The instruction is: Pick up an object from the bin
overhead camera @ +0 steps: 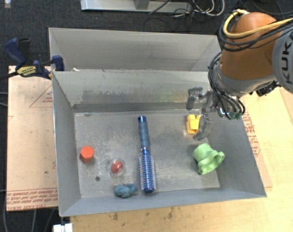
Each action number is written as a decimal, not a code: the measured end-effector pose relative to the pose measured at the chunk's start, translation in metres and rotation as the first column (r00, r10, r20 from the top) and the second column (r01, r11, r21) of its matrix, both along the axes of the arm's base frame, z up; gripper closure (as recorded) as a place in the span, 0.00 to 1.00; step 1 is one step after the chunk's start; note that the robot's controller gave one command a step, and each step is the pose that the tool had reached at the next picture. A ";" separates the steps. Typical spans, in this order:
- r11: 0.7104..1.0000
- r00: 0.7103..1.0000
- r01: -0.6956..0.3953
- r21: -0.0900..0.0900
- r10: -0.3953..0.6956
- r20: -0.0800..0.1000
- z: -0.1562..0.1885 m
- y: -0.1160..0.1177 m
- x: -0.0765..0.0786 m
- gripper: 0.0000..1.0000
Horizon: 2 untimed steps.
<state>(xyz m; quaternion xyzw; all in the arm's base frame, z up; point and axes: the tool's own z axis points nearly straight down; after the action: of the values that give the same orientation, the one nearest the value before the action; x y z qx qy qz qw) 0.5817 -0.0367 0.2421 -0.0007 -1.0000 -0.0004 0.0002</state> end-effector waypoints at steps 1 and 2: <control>1.000 1.000 0.030 -0.001 -0.030 0.007 -0.174 -0.095 0.020 0.00; 1.000 1.000 0.019 -0.002 -0.019 0.009 -0.171 -0.105 0.075 0.00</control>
Offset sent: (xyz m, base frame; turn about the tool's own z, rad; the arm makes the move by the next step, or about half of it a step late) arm 0.0177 -0.0932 -0.1721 0.0248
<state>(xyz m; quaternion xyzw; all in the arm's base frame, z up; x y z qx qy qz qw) 0.6568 -0.1413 0.0712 -0.0101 -0.9999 0.0006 -0.0045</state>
